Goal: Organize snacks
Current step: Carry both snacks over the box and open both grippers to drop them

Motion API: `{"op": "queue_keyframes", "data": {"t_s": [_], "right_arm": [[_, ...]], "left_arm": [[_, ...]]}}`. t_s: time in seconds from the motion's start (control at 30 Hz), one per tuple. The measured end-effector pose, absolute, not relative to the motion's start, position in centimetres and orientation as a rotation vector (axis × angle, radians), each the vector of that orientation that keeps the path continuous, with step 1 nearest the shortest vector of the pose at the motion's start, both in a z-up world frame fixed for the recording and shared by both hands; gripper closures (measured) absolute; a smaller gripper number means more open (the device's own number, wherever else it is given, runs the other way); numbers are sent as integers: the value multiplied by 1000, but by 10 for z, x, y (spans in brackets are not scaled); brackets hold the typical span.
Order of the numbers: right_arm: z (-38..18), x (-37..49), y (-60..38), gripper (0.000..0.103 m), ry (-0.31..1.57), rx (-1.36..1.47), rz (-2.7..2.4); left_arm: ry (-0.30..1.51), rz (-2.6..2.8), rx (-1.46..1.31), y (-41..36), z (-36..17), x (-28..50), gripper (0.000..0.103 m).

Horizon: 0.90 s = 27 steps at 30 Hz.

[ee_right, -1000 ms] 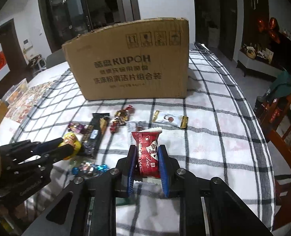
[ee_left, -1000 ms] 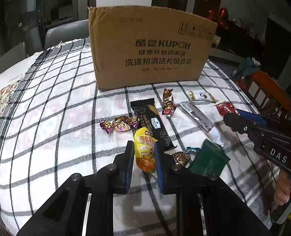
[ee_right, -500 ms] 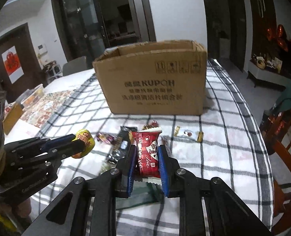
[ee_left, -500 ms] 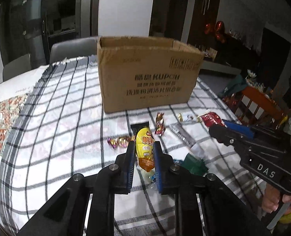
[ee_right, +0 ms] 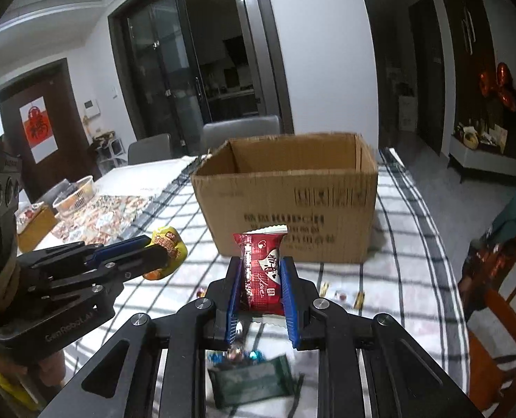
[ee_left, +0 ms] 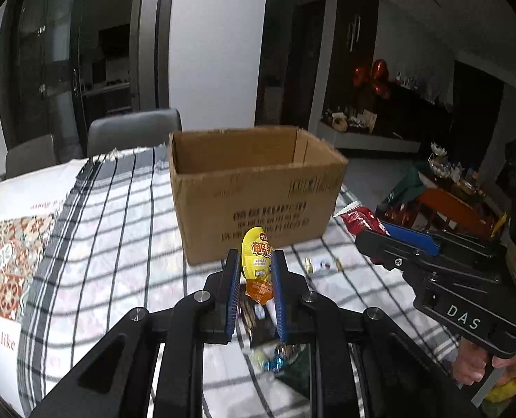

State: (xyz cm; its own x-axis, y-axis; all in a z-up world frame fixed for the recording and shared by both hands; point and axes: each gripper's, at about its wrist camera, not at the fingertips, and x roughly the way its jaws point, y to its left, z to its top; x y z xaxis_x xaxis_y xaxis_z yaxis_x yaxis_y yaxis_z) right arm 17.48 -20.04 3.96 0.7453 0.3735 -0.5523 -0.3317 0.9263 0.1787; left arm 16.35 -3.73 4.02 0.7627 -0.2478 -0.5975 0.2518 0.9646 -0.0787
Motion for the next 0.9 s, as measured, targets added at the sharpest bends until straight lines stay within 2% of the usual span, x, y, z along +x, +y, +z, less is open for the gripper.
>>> {"op": "queue_keyframes", "data": {"t_s": [0.4, 0.9], "right_arm": [[74, 223, -203, 80, 565, 56, 384], [92, 306, -200, 80, 568, 12, 350]], "left_arm": [[575, -277, 37, -40, 80, 209, 84], [578, -280, 67, -42, 95, 288, 84]]}}
